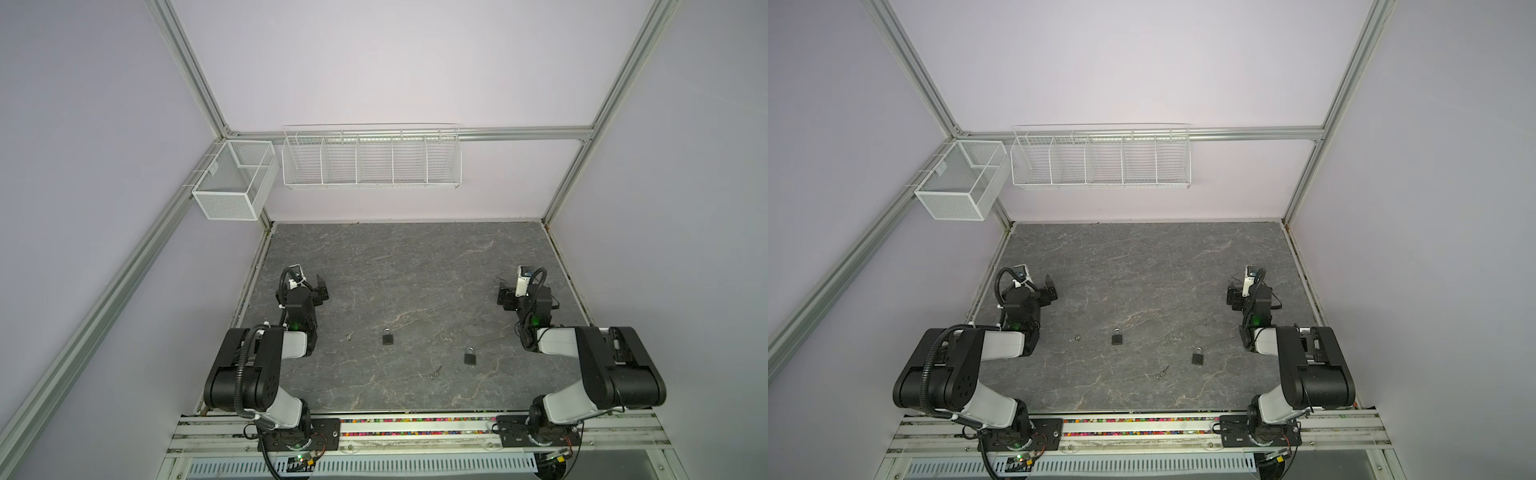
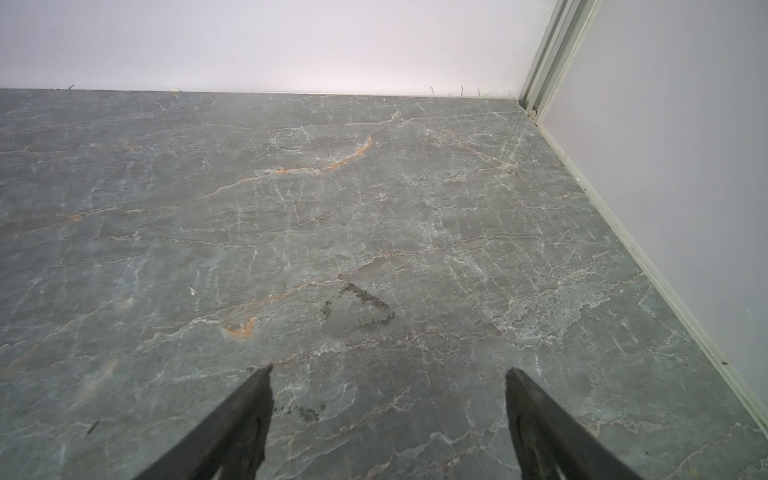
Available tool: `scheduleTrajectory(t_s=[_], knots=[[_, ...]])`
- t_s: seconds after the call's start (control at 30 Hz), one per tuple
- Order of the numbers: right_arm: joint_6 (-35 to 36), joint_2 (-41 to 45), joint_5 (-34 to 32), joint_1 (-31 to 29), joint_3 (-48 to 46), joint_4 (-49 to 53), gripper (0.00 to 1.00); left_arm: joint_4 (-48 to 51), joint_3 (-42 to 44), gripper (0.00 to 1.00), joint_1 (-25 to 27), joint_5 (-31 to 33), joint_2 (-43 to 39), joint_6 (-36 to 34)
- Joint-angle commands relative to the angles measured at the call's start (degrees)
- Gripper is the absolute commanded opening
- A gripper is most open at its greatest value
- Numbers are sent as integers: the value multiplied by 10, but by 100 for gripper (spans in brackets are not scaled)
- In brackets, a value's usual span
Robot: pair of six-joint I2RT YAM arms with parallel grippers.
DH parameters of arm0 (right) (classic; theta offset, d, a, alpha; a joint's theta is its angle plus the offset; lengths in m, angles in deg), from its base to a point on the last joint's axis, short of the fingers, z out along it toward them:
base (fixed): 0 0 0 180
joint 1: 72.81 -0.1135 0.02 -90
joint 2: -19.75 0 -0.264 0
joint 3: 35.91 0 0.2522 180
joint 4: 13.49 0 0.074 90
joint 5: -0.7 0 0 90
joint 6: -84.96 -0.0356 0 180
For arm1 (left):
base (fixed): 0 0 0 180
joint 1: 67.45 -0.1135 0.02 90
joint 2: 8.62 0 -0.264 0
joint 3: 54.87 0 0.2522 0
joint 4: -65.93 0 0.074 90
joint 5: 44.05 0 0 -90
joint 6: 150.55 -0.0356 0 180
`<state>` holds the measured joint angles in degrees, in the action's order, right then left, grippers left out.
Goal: Unlock with the key
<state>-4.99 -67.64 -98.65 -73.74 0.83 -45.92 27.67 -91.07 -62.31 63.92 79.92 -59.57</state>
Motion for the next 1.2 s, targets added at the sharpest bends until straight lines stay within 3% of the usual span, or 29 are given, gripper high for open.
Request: scheduleTrajectory(t_s=[0.0, 0.87, 1.07, 1.17], knots=[[12, 2, 5, 1, -1, -16, 89, -11, 3, 100, 0, -5, 6, -8], [12, 3, 5, 1, -3, -18, 88, -12, 3, 100, 0, -3, 6, -6], [12, 5, 4, 1, -5, -21, 88, -46, 23, 100, 0, 29, 0, 6], [11, 34, 5, 1, 18, 45, 89, -55, 43, 100, 0, 33, -31, 10]])
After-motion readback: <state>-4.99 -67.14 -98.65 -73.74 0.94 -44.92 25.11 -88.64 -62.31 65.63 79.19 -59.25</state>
